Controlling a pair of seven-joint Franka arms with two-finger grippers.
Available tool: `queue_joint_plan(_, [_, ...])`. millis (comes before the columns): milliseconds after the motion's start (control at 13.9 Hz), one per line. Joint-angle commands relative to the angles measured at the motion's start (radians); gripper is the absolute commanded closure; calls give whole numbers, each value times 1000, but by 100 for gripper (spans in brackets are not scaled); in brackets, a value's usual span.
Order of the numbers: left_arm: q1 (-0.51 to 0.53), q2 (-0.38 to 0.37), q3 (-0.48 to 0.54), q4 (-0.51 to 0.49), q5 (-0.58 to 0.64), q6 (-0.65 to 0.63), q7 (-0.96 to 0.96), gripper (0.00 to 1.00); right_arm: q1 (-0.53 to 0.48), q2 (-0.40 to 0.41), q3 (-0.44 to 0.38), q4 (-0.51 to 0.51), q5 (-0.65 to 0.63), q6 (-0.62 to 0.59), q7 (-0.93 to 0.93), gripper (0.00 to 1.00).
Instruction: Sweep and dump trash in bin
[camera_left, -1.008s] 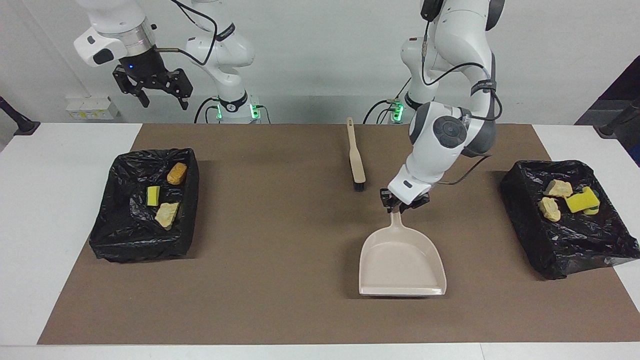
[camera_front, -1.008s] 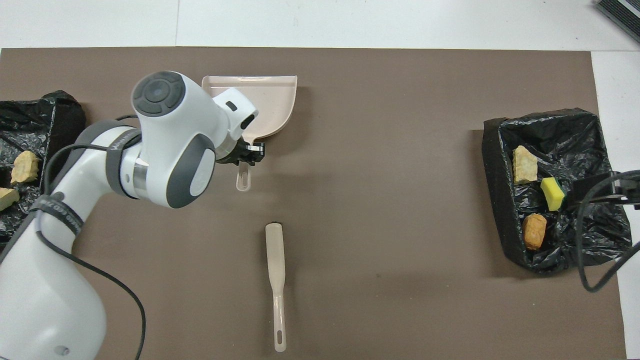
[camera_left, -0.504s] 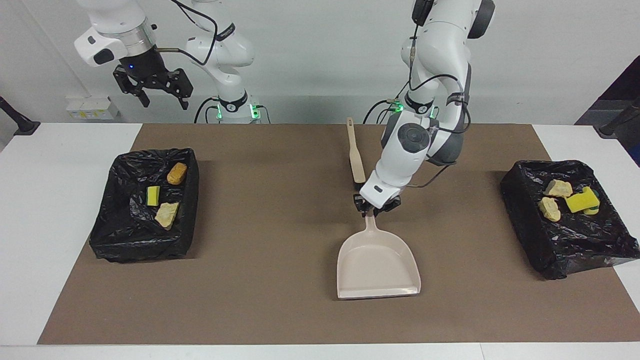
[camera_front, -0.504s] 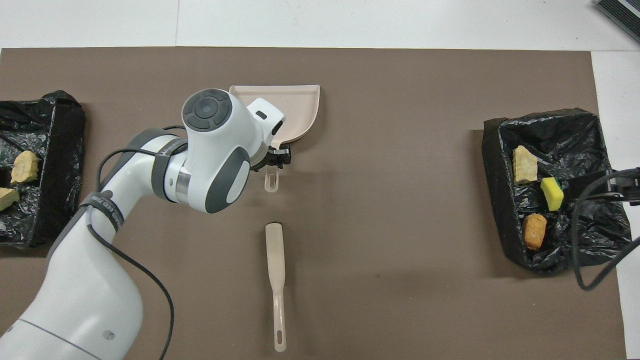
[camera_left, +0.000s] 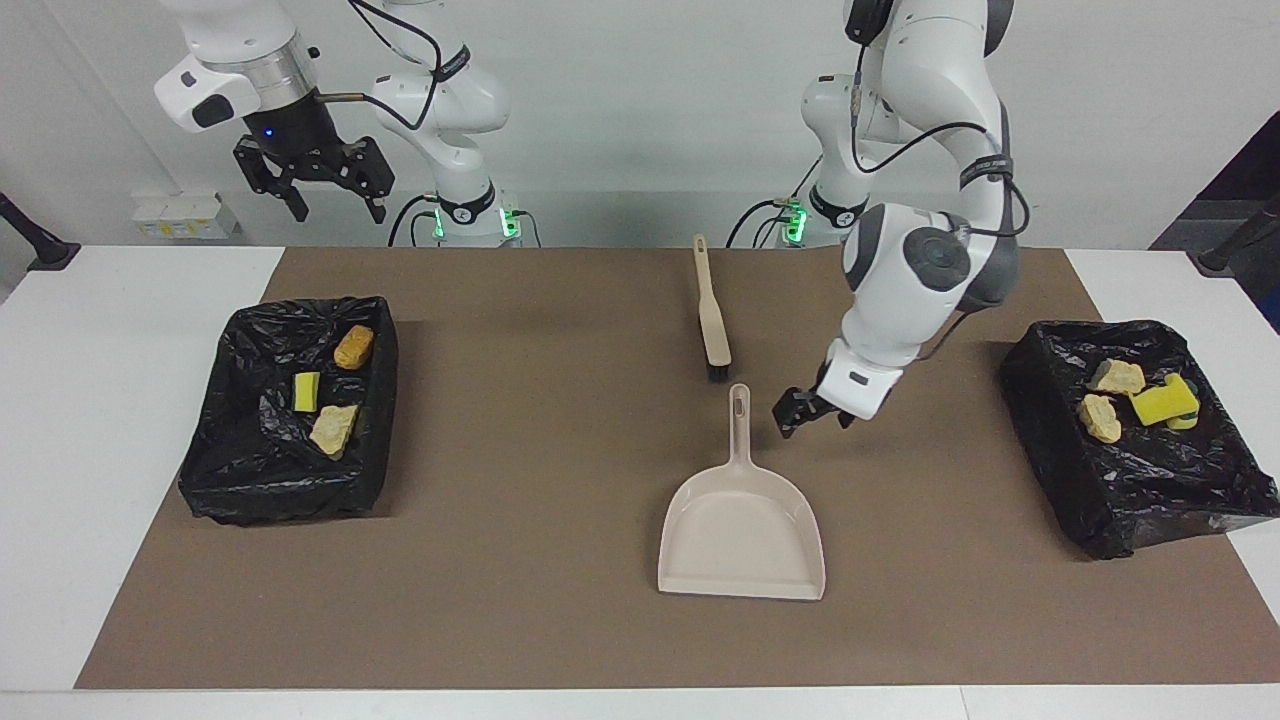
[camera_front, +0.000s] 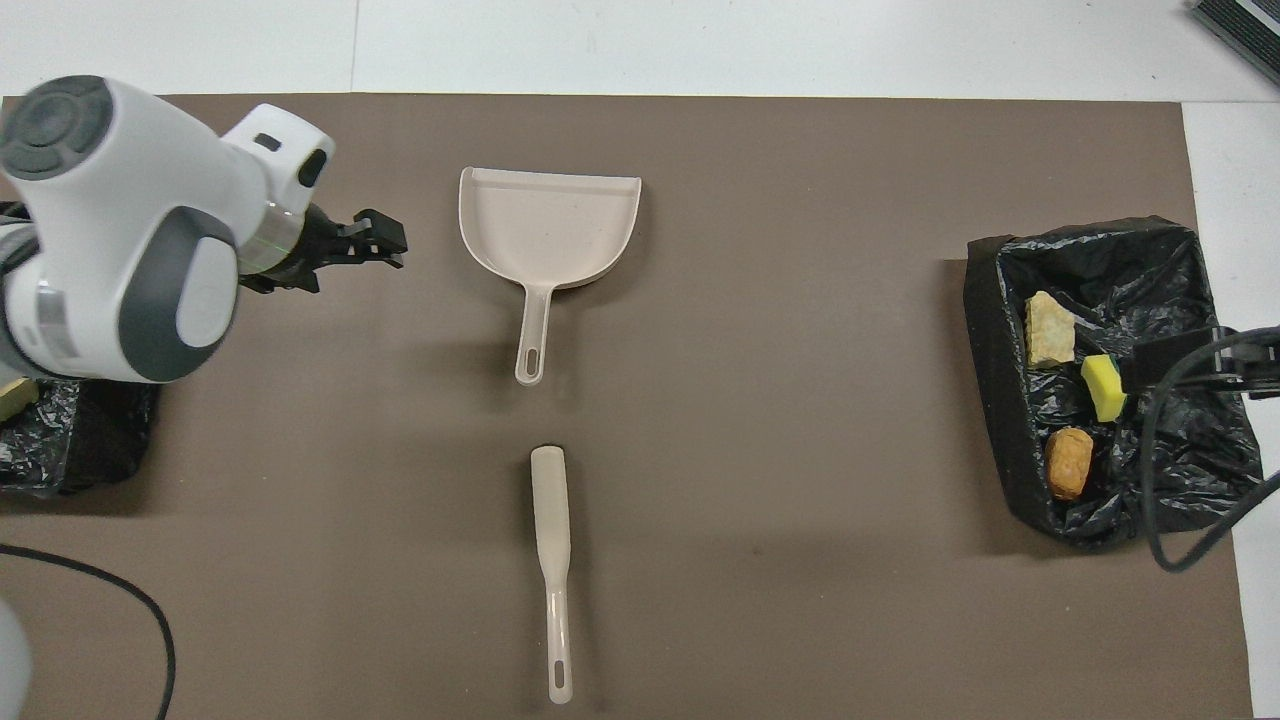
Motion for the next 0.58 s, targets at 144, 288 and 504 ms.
queue_joint_plan(144, [118, -179, -7, -13, 27, -242, 197, 0, -6, -17, -5, -27, 1, 35, 12, 0])
queue_joint_plan(288, [141, -249, -6, -13, 29, -340, 232, 0, -13, -14, -6, -24, 0, 35, 5, 0])
queue_joint_plan(504, [138, -337, -7, -20, 35, -400, 256, 0, -13, -15, -5, -25, 4, 32, 7, 0])
